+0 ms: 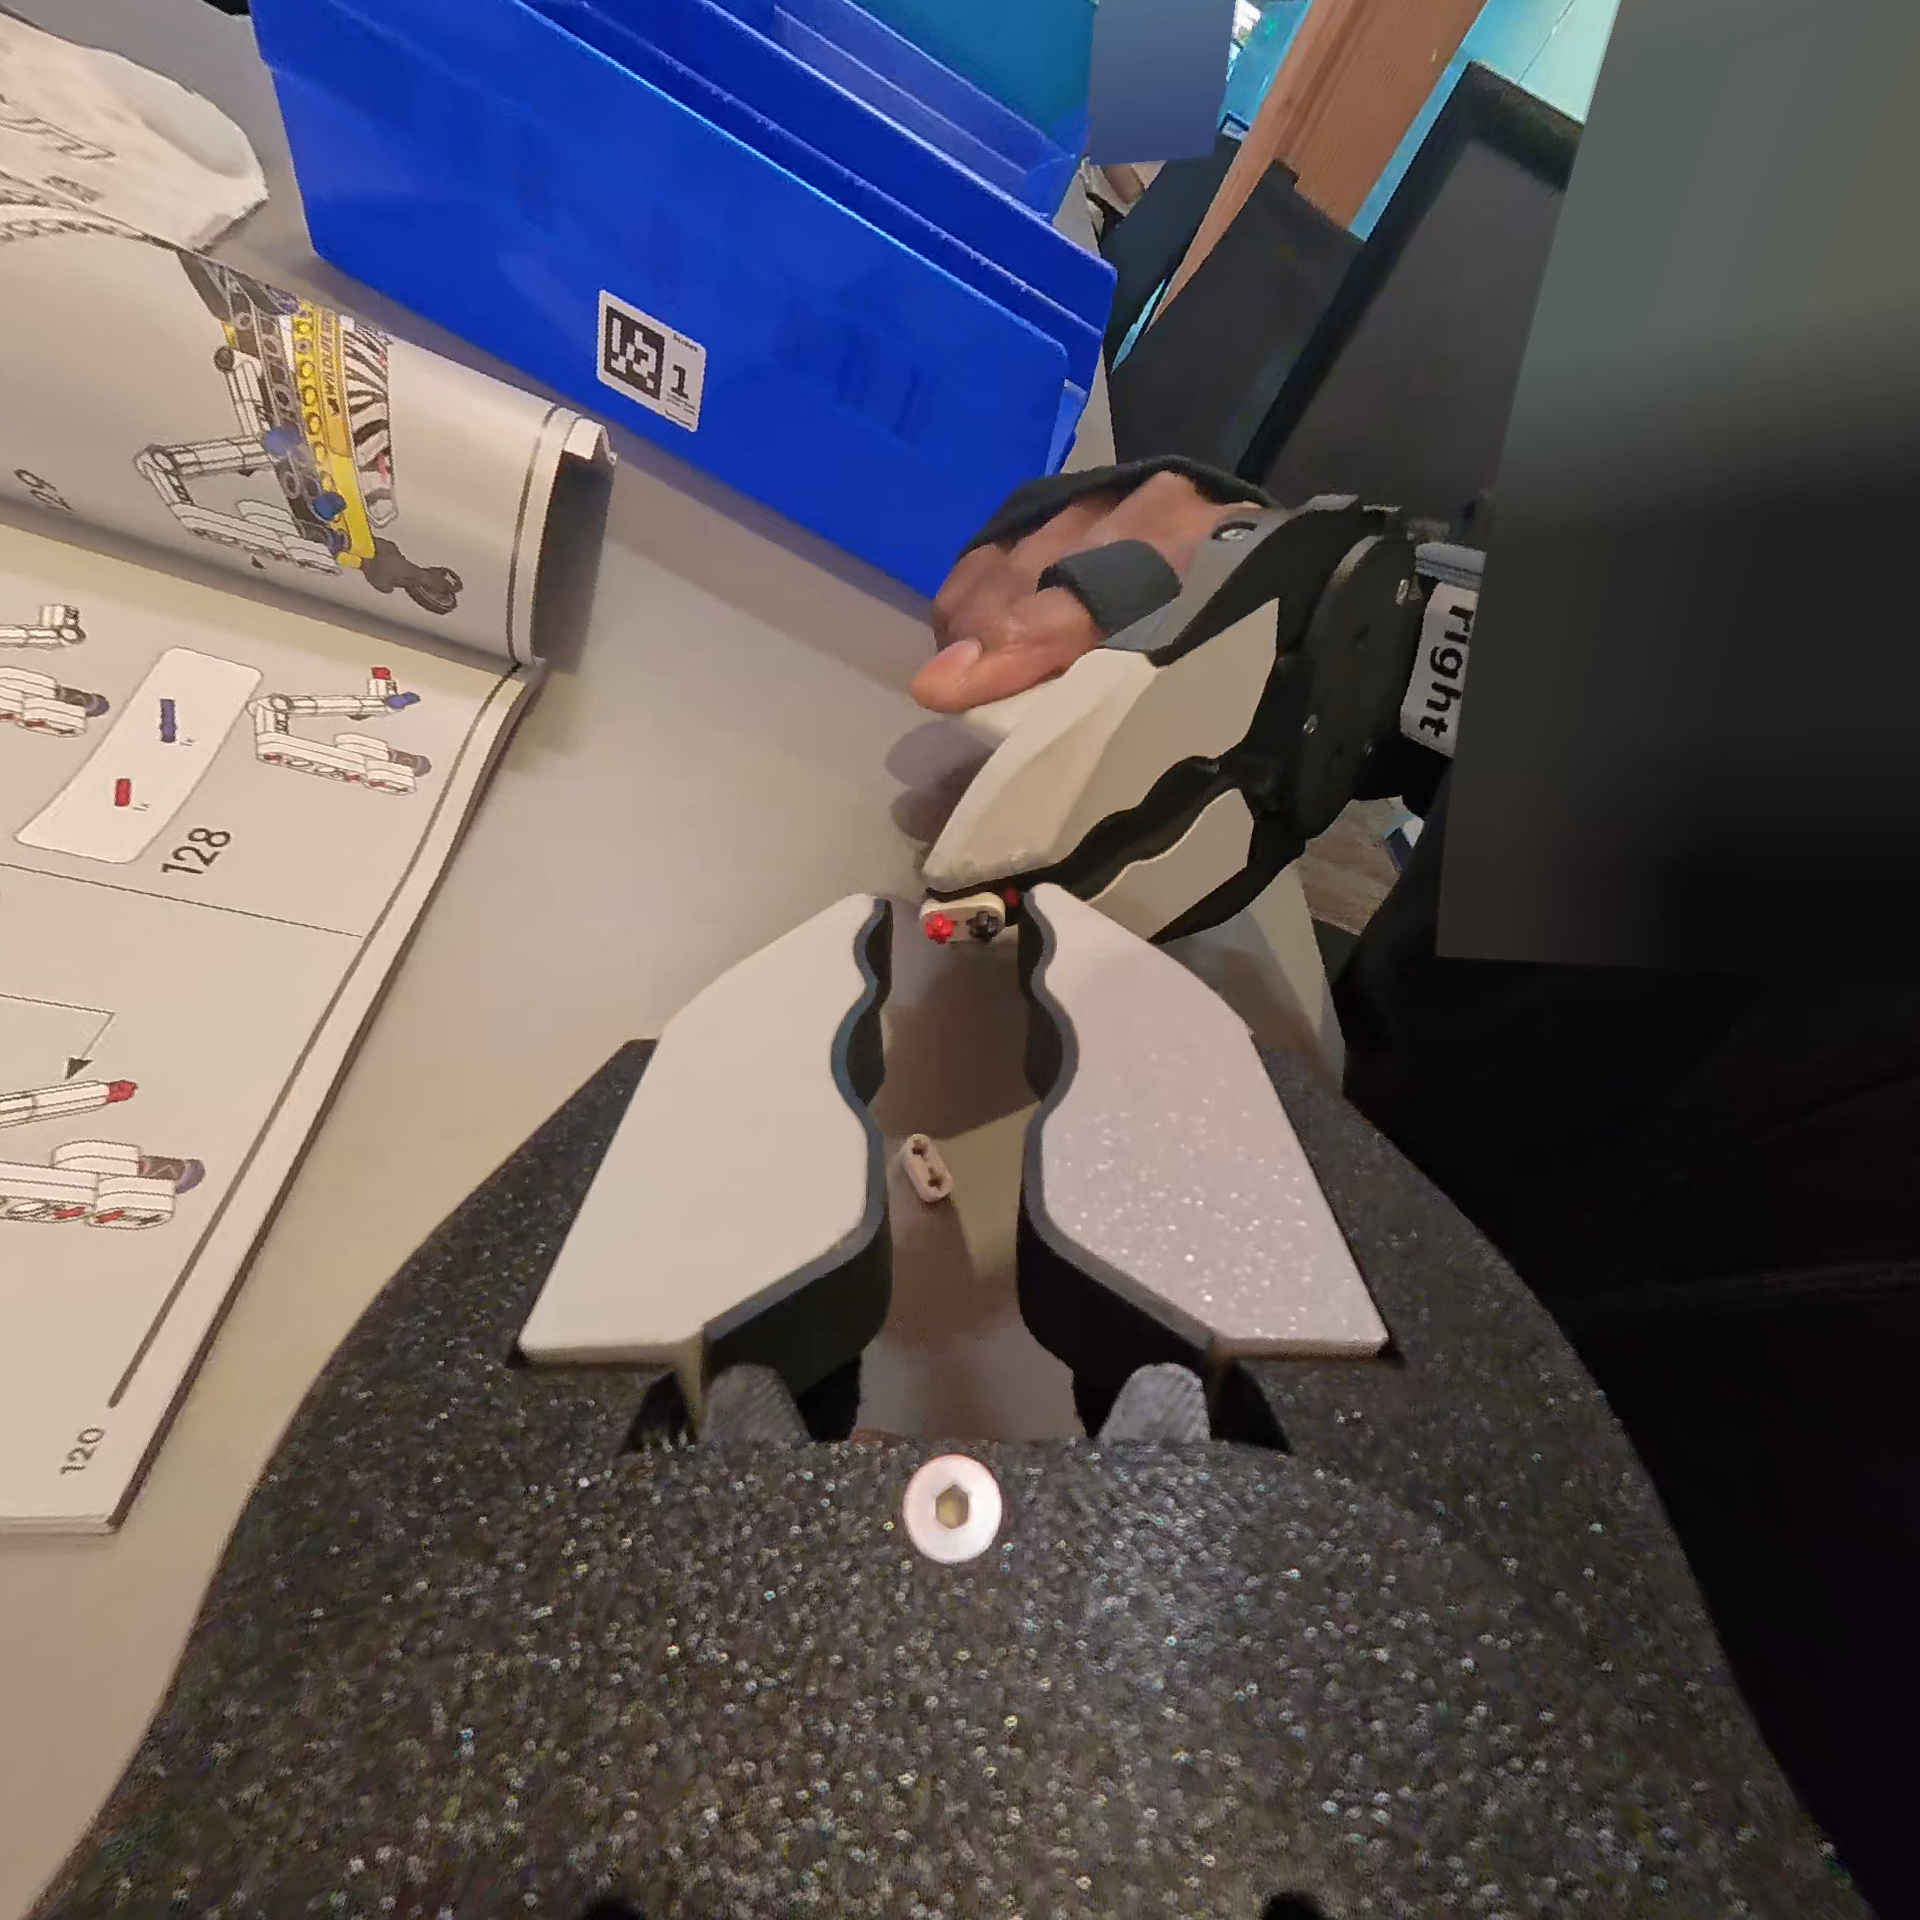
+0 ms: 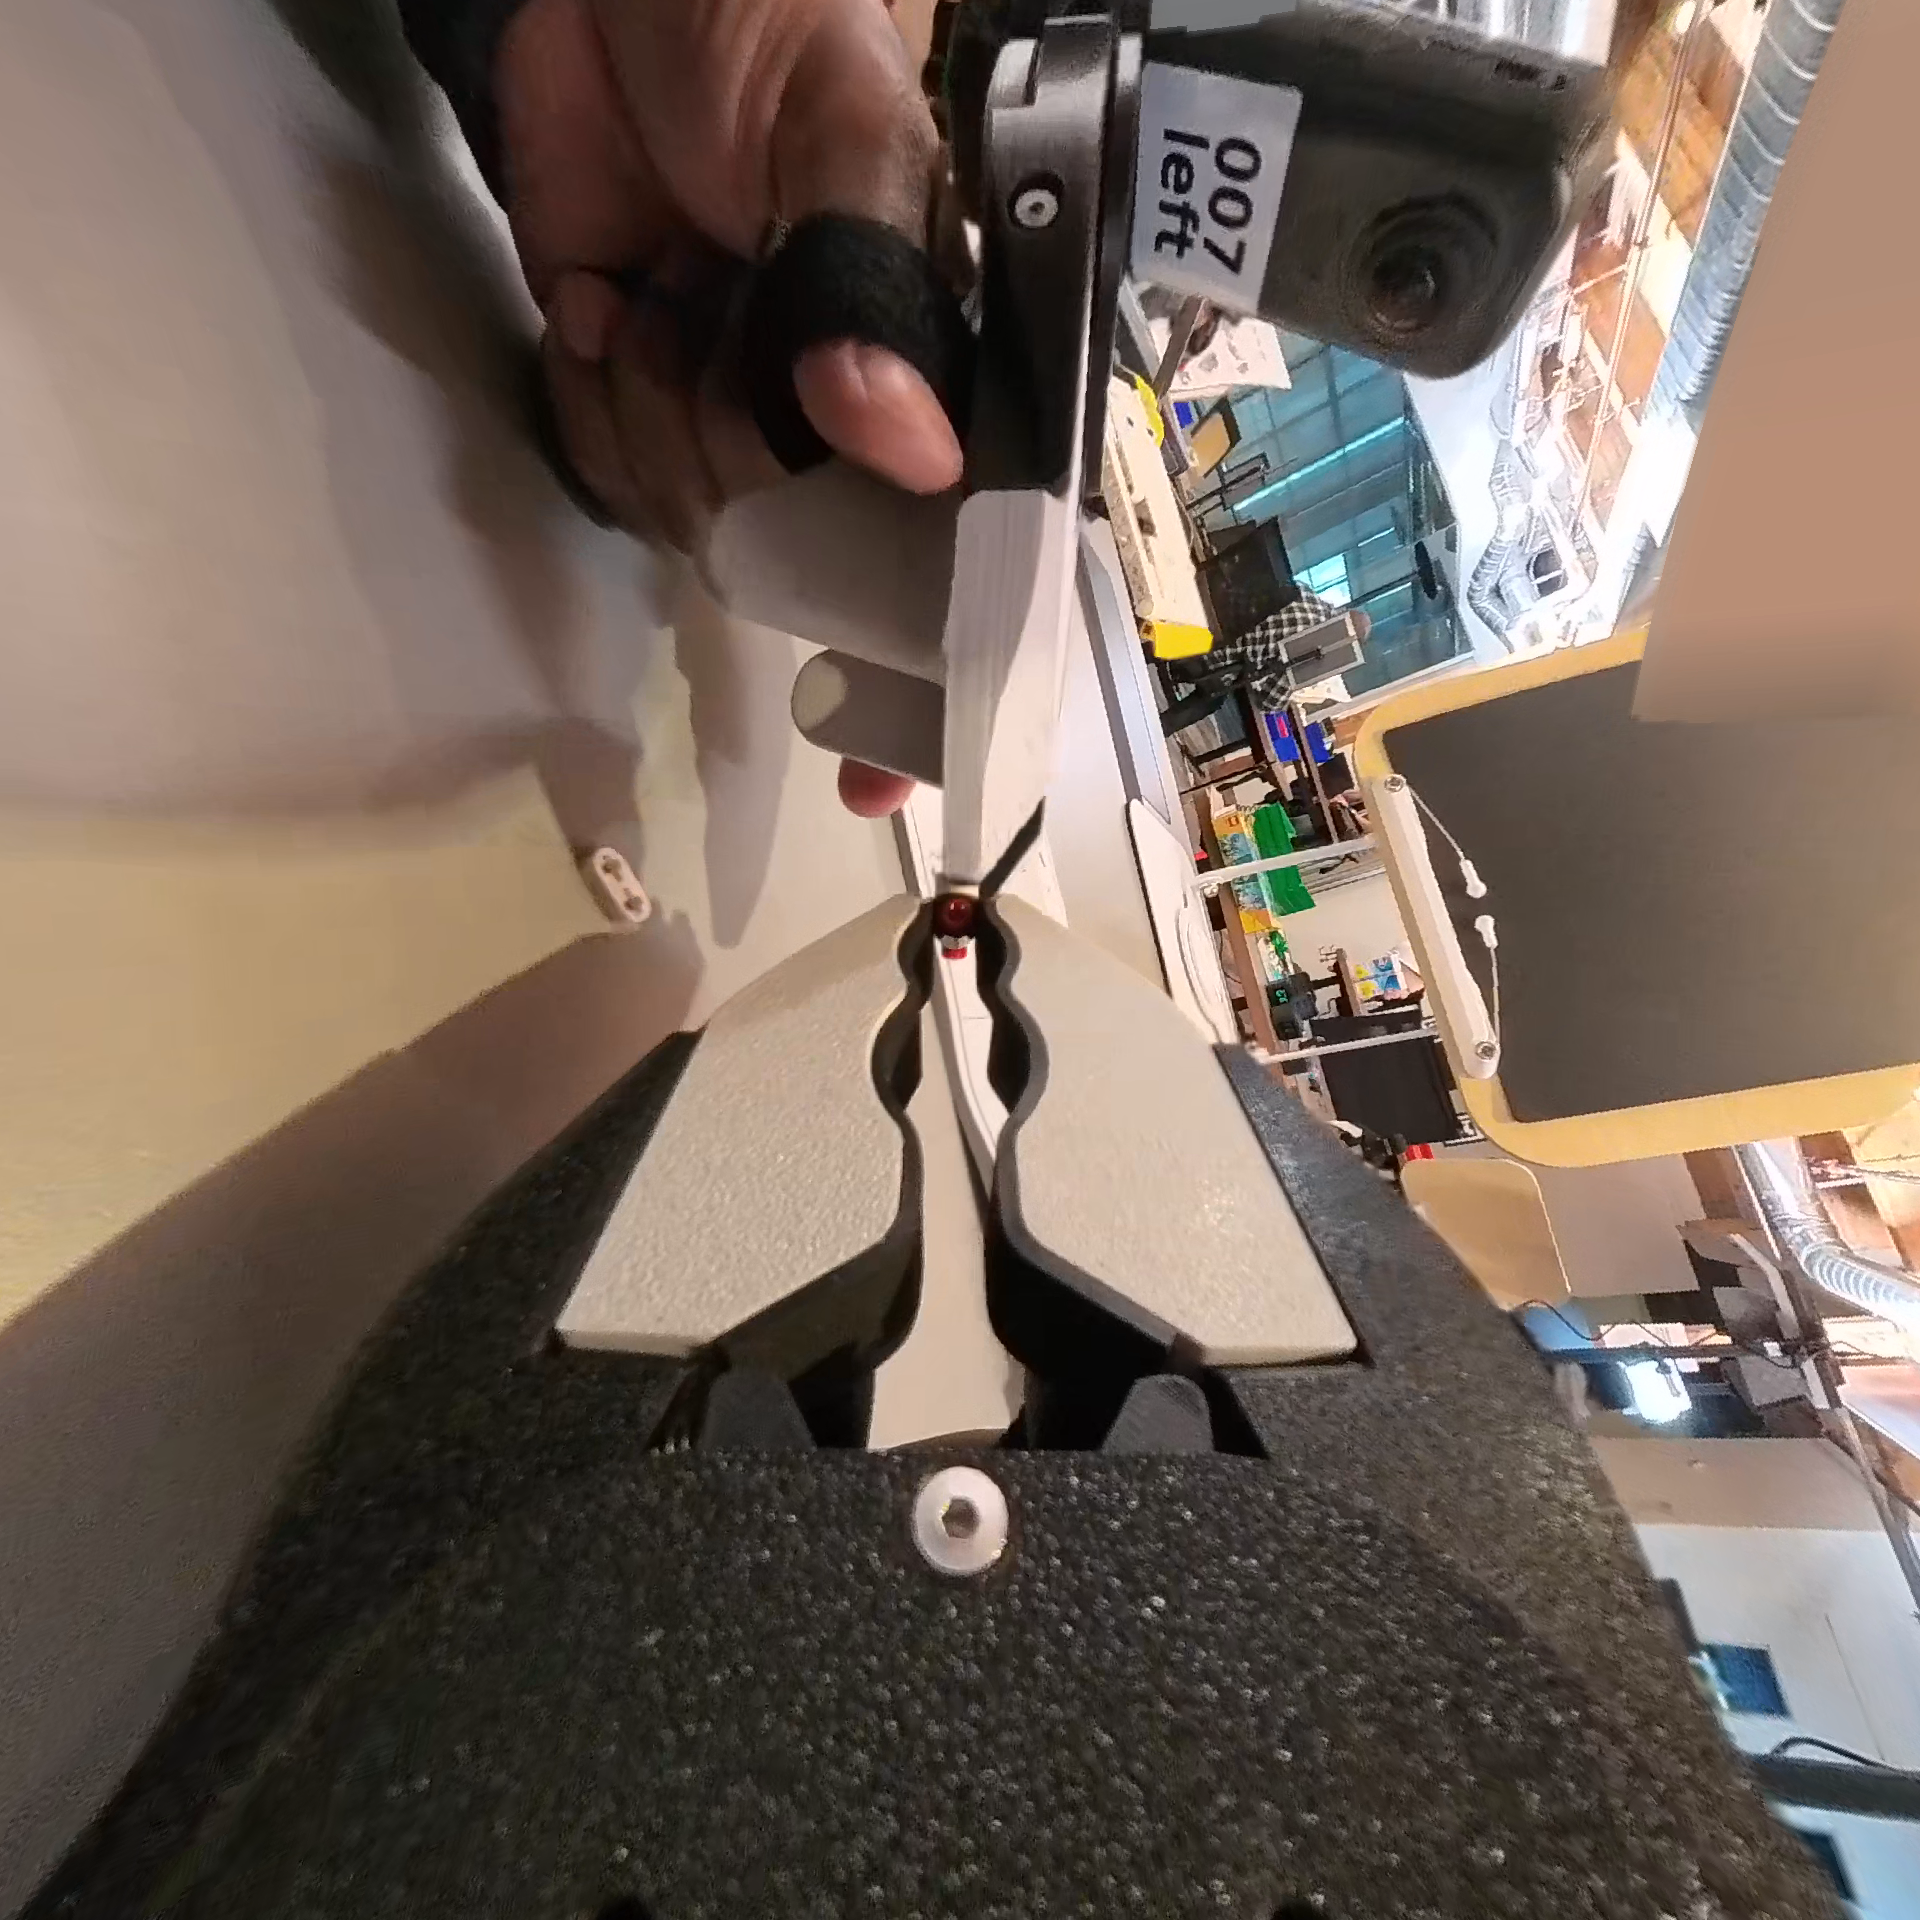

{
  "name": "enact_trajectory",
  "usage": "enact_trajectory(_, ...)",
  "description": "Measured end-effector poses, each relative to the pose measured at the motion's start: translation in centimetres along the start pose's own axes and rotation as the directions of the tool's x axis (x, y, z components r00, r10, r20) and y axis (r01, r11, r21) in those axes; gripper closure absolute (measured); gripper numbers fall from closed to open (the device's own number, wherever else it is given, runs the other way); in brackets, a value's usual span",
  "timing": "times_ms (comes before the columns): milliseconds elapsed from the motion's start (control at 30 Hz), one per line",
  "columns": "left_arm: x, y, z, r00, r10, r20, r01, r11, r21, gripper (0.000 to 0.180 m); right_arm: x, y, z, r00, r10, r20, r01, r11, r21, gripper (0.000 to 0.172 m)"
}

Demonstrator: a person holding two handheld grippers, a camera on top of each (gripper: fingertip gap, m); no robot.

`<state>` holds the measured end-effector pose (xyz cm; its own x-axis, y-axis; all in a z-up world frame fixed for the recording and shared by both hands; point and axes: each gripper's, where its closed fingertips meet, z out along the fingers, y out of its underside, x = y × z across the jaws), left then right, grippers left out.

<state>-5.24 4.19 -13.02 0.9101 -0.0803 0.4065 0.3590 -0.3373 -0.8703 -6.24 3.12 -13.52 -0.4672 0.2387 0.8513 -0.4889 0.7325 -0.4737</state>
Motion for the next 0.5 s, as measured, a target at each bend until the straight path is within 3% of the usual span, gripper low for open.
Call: enact_trajectory(500,0.78,-0.2,0.03,0.997,-0.027,-0.067,0.029,0.999,0.024,0.164,0.65,-0.49,-0.23,0.999,-0.022,-0.043,0.023,0.999,0.029,0.164)
